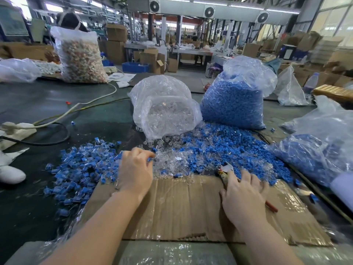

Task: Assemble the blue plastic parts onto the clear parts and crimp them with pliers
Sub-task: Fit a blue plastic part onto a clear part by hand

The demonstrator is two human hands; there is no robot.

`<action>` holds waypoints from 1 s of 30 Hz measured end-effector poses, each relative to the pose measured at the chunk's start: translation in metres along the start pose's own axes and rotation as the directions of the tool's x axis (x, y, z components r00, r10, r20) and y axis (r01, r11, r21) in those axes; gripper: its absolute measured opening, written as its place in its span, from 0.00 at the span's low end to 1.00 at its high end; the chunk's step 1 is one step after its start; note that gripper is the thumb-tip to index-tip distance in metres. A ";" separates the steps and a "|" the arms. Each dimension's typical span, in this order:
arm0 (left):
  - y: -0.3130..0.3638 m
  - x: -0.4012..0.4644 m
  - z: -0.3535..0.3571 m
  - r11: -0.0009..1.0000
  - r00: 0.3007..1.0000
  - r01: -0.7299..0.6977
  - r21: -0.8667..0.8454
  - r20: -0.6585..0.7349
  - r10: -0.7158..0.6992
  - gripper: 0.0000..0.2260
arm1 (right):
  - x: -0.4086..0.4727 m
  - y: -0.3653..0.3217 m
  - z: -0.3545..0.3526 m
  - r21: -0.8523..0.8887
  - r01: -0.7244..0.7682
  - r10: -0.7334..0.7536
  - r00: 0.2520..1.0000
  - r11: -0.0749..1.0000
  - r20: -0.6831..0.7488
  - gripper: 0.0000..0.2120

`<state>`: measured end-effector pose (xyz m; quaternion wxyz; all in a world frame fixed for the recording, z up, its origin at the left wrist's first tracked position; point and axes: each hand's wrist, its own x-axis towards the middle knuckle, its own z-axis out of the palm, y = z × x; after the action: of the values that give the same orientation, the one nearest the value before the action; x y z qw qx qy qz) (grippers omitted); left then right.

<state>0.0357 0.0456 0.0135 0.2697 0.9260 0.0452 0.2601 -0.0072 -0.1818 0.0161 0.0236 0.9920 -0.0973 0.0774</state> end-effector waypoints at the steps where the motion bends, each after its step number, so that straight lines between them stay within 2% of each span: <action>1: 0.010 -0.004 0.004 0.995 0.998 -0.034 -0.094 0.042 0.038 0.08 | 0.000 -0.005 0.000 0.029 0.041 -0.040 0.999 0.999 -0.035 0.22; 4: 0.033 -0.019 0.019 0.965 0.975 -0.080 -0.250 0.182 0.128 0.08 | 0.002 -0.021 0.003 0.158 0.197 -0.183 0.978 0.968 -0.101 0.20; 7: 0.042 -0.030 0.032 0.955 0.969 -0.085 -0.285 0.201 0.146 0.08 | 0.006 -0.036 0.008 0.246 0.286 -0.258 0.956 0.926 -0.139 0.16; 13: 0.036 -0.034 0.039 0.969 0.989 -0.077 -0.233 0.108 0.105 0.09 | 0.010 -0.052 0.019 0.366 0.324 -0.268 0.943 0.872 -0.196 0.13; 17: 0.034 -0.036 0.042 0.972 0.980 -0.102 -0.211 0.145 0.135 0.11 | 0.013 -0.061 0.023 0.385 0.325 -0.272 0.944 0.864 -0.188 0.18; 20: 0.033 -0.036 0.042 0.966 0.975 -0.120 -0.230 0.155 0.159 0.11 | 0.015 -0.062 0.025 0.439 0.336 -0.271 0.940 0.833 -0.206 0.15; 24: 0.034 -0.037 0.039 0.946 0.959 -0.164 -0.278 0.180 0.219 0.11 | 0.017 -0.059 0.025 0.620 0.255 -0.169 0.966 0.742 -0.195 0.06; 27: 0.036 -0.037 0.037 0.931 0.951 -0.169 -0.325 0.196 0.240 0.12 | 0.018 -0.056 0.022 0.807 0.143 -0.092 0.990 0.573 -0.111 0.04; 30: 0.037 -0.038 0.036 0.915 0.951 -0.164 -0.369 0.187 0.246 0.11 | 0.018 -0.053 0.019 0.890 0.110 -0.080 0.993 0.442 -0.083 0.03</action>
<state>0.0190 -0.0116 -0.0101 0.4043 0.8867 -0.1309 0.1823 0.0233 -0.1342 -0.0012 -0.4951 0.8590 0.0138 0.1299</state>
